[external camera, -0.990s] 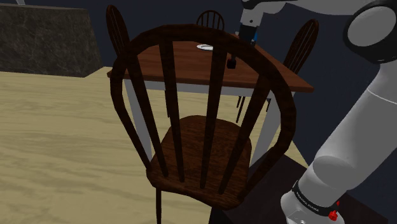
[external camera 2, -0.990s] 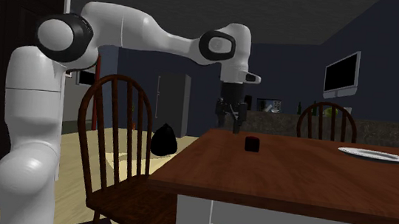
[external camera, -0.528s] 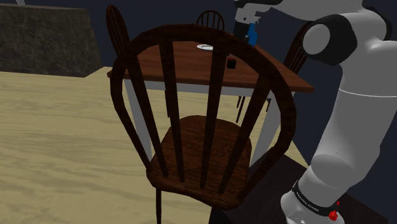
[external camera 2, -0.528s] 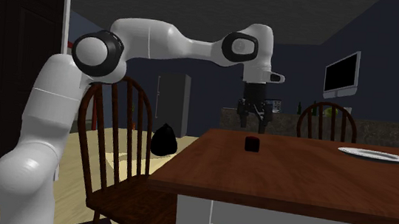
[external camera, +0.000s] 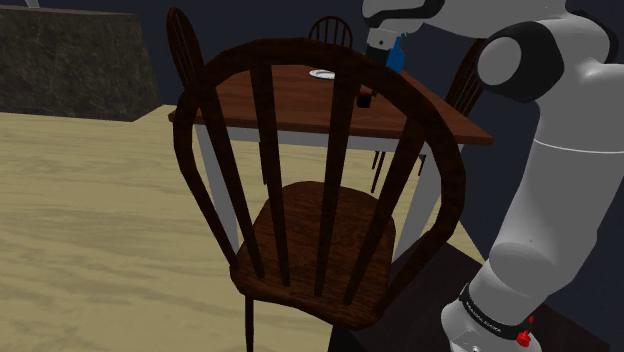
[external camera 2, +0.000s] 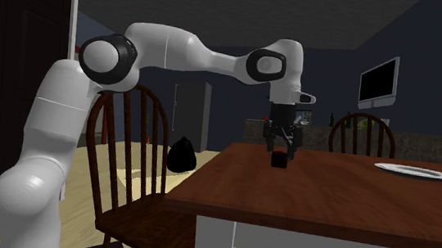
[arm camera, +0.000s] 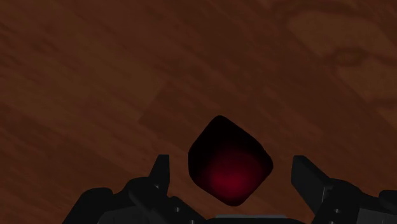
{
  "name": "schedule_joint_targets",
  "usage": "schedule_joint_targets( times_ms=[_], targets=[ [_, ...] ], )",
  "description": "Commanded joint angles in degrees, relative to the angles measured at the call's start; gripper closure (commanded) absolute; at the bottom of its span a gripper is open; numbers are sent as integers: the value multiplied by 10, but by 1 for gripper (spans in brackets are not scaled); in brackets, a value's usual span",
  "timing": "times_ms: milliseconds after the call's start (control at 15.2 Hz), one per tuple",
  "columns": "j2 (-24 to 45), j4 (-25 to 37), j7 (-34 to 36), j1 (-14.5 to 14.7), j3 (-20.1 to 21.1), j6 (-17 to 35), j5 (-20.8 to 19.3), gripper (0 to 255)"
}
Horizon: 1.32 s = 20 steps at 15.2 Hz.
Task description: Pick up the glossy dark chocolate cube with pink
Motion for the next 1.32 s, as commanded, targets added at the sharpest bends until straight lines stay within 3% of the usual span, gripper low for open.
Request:
schedule_joint_targets(
  times_ms=[0, 594, 1254],
  targets=[
    [-1, -5, -1, 0, 0, 4, 0, 255],
    [-1, -5, 0, 1, 0, 5, 0, 255],
    [26, 110, 6, -9, -1, -85, 7, 255]
  ],
)
